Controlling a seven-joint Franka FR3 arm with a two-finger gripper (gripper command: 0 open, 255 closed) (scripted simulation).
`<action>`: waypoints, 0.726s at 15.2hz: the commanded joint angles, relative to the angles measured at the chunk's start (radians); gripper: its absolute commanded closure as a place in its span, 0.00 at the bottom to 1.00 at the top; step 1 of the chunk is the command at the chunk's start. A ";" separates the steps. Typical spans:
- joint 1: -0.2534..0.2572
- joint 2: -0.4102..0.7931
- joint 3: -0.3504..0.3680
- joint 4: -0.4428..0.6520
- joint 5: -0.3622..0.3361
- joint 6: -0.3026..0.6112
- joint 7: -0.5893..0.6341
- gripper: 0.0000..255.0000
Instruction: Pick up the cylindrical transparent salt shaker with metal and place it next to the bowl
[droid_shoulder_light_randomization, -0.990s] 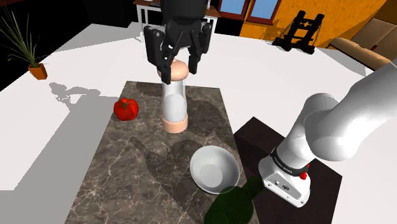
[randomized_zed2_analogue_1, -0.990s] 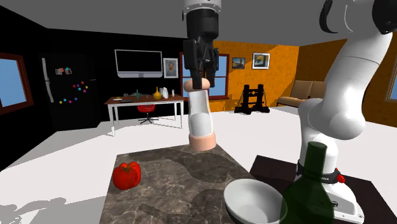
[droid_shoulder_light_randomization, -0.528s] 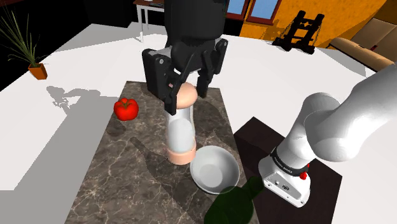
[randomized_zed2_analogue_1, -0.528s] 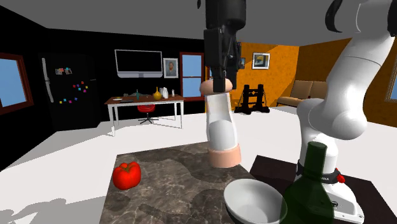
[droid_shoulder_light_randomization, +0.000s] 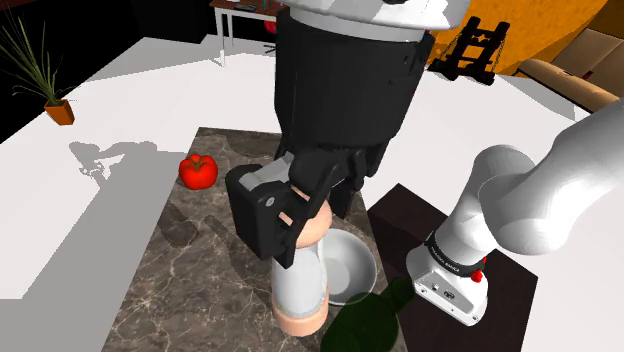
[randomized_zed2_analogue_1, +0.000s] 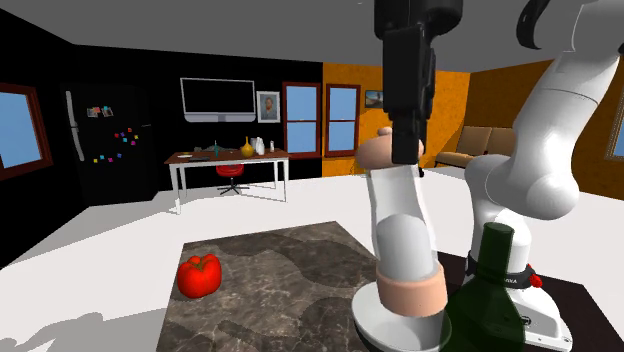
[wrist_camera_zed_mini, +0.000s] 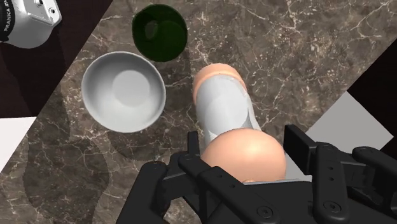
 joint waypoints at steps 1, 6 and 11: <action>0.003 -0.006 0.004 -0.027 0.005 0.023 0.000 1.00; 0.008 -0.014 0.012 -0.100 0.013 0.088 -0.008 1.00; 0.012 -0.016 0.022 -0.168 0.021 0.154 -0.014 1.00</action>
